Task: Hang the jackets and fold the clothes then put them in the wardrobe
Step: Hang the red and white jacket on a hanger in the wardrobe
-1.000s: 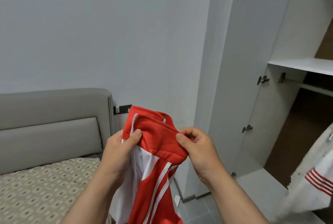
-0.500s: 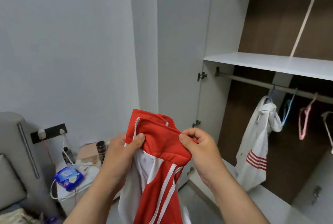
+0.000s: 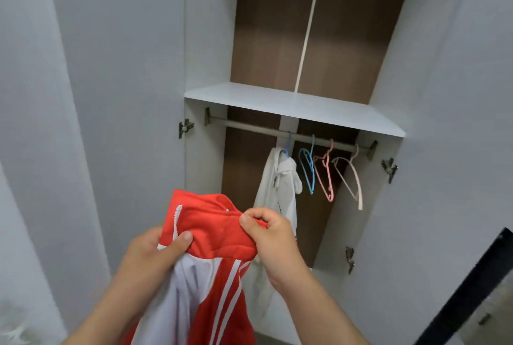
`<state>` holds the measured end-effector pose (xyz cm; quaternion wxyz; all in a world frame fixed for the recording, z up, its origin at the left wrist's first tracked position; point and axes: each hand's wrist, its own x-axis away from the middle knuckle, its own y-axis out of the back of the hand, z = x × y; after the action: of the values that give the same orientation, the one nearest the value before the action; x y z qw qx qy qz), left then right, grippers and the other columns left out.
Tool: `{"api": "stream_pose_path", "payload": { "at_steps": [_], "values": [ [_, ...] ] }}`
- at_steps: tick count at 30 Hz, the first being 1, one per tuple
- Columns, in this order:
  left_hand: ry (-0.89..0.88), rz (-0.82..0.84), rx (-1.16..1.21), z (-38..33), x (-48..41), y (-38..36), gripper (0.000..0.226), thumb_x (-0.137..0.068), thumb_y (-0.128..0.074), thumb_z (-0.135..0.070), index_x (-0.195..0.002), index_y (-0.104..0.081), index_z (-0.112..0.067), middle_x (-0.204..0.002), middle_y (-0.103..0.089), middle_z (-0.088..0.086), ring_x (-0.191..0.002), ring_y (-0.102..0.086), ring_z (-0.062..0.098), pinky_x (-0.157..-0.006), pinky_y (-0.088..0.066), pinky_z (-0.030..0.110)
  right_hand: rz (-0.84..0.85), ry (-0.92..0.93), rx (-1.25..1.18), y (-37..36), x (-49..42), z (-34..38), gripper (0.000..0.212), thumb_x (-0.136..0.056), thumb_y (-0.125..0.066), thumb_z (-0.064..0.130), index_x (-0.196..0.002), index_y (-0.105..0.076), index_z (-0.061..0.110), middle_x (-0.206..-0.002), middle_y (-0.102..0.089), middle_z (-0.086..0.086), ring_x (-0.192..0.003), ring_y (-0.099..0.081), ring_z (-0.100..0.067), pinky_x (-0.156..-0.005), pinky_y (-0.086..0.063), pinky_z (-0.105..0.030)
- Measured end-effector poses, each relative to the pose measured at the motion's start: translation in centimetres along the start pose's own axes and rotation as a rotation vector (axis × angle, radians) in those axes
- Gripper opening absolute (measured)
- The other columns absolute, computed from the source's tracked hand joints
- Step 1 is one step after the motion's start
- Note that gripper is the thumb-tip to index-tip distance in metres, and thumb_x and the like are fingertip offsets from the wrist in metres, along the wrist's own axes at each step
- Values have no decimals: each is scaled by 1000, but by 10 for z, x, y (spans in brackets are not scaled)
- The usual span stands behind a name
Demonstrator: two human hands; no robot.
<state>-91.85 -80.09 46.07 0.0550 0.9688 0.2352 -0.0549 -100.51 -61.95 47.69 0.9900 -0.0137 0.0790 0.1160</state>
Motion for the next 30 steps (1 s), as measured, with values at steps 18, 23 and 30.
{"api": "stream_pose_path", "payload": {
  "at_steps": [18,23,30],
  "values": [
    [3,230,-110,36,-213,-161,22,-90,-68,-27,-71,-72,-38,-66,-71,-8,-58,-63,5,-62,-48,31,-278,-11,97,116,-180,-64,18,-87,-72,13,-76,-77,27,-78,-73,4,-71,-67,-6,-66,-54,-23],
    [93,259,-43,51,-271,-201,14,-91,-68,-28,-81,-76,-32,-82,-77,0,-75,-74,15,-73,-54,35,-252,-77,111,154,-248,-89,23,-88,-72,15,-81,-77,37,-85,-75,6,-78,-71,-8,-72,-57,-22],
    [194,256,38,68,-316,-240,14,-90,-68,-29,-91,-76,-18,-87,-78,2,-80,-75,20,-79,-56,39,-497,-196,366,221,-319,-136,5,-89,-72,25,-92,-69,23,-71,-66,5,-67,-63,-10,-65,-53,-26]
  ]
}}
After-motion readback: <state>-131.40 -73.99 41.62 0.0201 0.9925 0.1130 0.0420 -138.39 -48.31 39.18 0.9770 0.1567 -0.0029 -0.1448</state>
